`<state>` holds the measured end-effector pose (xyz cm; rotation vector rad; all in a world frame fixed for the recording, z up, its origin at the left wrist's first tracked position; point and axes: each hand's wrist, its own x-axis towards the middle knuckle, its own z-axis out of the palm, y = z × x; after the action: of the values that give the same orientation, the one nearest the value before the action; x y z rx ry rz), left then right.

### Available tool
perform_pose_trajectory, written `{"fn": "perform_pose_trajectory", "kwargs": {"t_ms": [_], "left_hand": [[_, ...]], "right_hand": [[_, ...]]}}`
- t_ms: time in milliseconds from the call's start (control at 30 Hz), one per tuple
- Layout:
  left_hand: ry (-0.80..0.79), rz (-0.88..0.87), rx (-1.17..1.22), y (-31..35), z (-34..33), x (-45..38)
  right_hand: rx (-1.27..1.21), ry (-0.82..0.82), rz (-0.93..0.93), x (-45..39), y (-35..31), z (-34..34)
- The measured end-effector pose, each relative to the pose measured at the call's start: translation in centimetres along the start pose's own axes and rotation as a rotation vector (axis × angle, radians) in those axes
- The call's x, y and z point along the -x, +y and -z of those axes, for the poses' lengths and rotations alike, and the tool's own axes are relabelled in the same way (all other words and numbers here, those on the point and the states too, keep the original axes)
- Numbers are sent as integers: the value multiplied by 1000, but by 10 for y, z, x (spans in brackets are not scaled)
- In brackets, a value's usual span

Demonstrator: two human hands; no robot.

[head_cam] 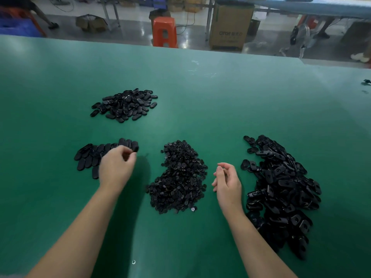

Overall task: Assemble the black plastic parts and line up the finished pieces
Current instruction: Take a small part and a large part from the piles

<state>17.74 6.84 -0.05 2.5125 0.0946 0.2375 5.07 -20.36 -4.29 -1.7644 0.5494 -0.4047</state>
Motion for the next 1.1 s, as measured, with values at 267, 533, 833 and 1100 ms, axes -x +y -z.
{"fn": "perform_pose_trajectory", "kwargs": {"t_ms": [267, 533, 833, 1100], "left_hand": [[134, 171, -15, -45, 16, -13], [-182, -290, -22, -1, -35, 9], [-223, -316, -8, 13, -66, -4], [-154, -319, 135, 4, -67, 1]], "right_hand": [[6, 11, -6, 2, -2, -1], [41, 17, -1, 1, -1, -3], [101, 6, -14, 2, -3, -3], [157, -49, -38, 3, -9, -3]]}}
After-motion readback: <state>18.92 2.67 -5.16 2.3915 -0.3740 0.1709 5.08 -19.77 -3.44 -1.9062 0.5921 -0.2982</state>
